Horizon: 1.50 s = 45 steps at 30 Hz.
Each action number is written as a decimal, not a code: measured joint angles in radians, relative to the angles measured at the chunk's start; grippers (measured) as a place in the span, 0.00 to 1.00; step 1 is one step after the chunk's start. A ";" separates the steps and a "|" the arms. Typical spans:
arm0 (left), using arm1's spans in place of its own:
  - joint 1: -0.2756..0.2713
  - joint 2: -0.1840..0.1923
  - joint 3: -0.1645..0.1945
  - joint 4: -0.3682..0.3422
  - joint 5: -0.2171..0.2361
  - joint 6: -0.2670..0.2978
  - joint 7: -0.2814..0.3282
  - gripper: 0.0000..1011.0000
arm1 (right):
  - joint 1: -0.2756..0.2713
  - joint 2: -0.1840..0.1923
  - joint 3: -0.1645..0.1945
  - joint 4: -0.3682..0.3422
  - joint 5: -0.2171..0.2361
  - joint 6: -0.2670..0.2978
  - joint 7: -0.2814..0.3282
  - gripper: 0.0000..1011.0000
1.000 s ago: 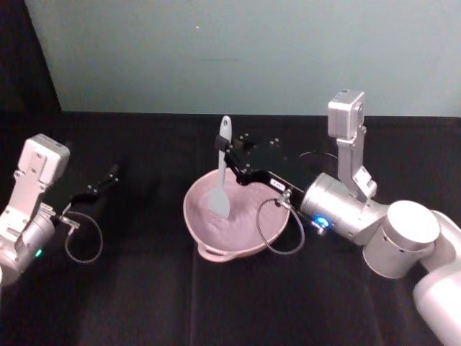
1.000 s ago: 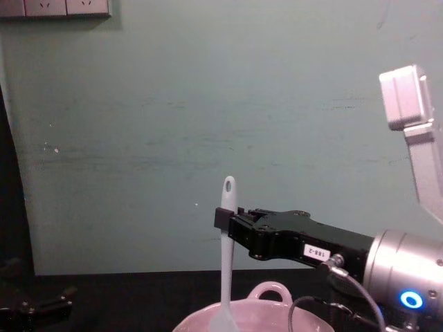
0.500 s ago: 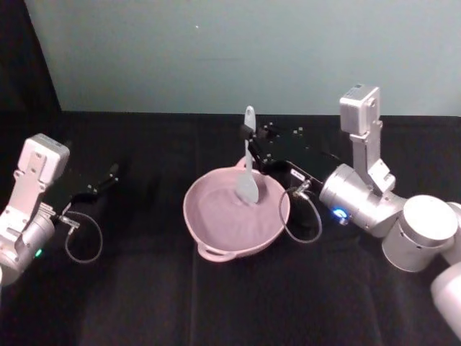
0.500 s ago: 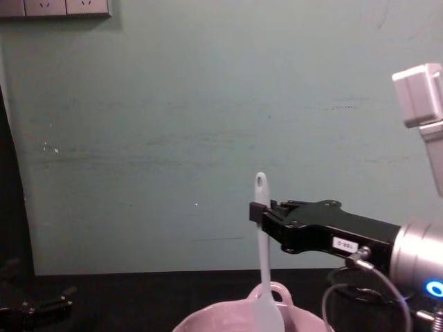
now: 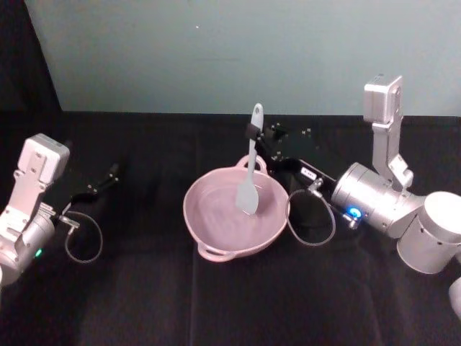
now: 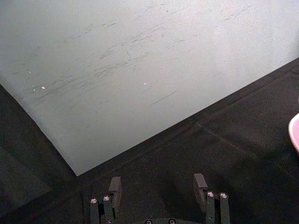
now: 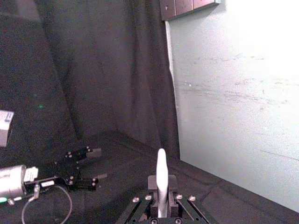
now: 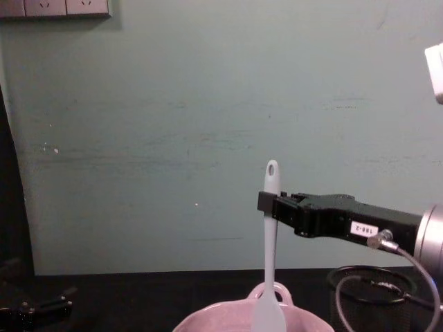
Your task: Use the one hand to pick up the spoon and stir the clear water in the bowl.
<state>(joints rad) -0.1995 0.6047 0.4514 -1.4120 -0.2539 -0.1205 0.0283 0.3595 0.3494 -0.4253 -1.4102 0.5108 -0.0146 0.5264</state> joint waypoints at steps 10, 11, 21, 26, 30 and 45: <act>0.000 0.000 0.000 0.000 0.000 0.000 0.000 1.00 | 0.004 0.053 0.069 -0.111 0.136 0.138 -0.014 0.13; 0.000 0.000 0.000 0.000 0.000 0.000 0.000 1.00 | 0.003 0.057 0.079 -0.118 0.151 0.147 -0.016 0.13; 0.000 0.000 0.000 0.000 0.000 0.000 0.000 1.00 | 0.004 0.103 0.210 -0.127 0.325 0.248 -0.074 0.12; 0.000 0.000 0.000 0.000 0.000 0.000 0.000 1.00 | 0.001 0.117 0.237 -0.102 0.364 0.262 -0.094 0.13; 0.000 0.000 0.000 0.000 0.000 0.000 0.000 1.00 | 0.001 0.124 0.238 -0.072 0.373 0.262 -0.107 0.13; 0.000 0.000 0.000 0.000 0.000 0.000 0.000 1.00 | 0.048 0.107 0.161 0.098 0.400 0.254 -0.087 0.13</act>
<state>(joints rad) -0.1995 0.6047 0.4514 -1.4120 -0.2539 -0.1205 0.0283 0.4070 0.4565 -0.2644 -1.3120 0.9105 0.2395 0.4396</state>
